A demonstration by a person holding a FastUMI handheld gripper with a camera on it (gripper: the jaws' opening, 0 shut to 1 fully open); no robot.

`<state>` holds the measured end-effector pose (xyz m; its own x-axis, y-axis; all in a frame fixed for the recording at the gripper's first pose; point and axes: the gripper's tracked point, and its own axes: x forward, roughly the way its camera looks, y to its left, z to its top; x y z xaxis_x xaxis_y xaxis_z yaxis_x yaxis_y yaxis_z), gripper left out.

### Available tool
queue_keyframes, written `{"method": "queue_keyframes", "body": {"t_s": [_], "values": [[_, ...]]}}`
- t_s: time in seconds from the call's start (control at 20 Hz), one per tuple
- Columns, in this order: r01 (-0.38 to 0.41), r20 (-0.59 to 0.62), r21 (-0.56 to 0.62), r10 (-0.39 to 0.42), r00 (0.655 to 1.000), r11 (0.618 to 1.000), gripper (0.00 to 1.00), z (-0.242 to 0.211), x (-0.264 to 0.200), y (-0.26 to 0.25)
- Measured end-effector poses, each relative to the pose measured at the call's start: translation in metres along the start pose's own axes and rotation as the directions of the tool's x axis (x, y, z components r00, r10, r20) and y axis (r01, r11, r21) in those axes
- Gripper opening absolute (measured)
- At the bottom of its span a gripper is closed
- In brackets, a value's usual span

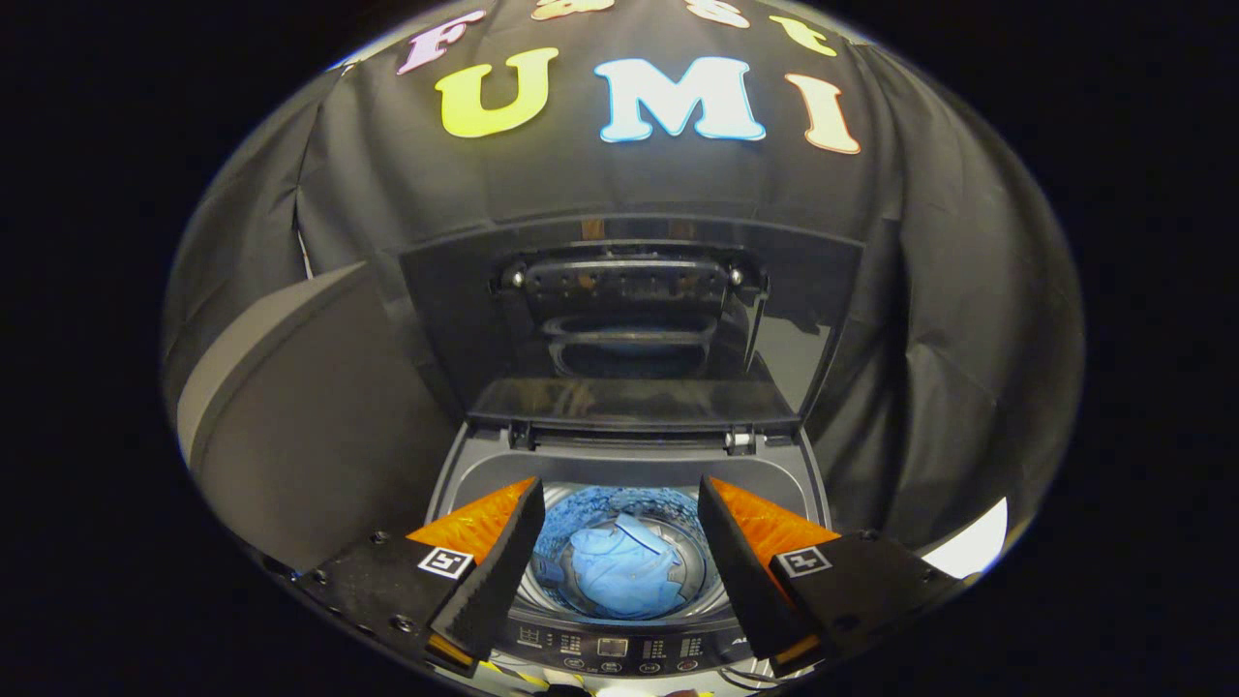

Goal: Put the clothes into the washing machine and then close the washing machine lid.

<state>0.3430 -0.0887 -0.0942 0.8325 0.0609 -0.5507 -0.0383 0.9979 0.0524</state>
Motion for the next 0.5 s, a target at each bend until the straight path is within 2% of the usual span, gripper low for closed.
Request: {"method": "queue_keyframes", "body": {"t_s": [0.25, 0.5], "values": [[-0.028, 0.156, -0.011, 0.03, 0.987, 1.0, 0.98, 0.041, -0.02, 0.004], [-0.041, 0.304, 0.008, 0.036, 0.952, 0.999, 0.98, 0.083, -0.037, 0.004]]}}
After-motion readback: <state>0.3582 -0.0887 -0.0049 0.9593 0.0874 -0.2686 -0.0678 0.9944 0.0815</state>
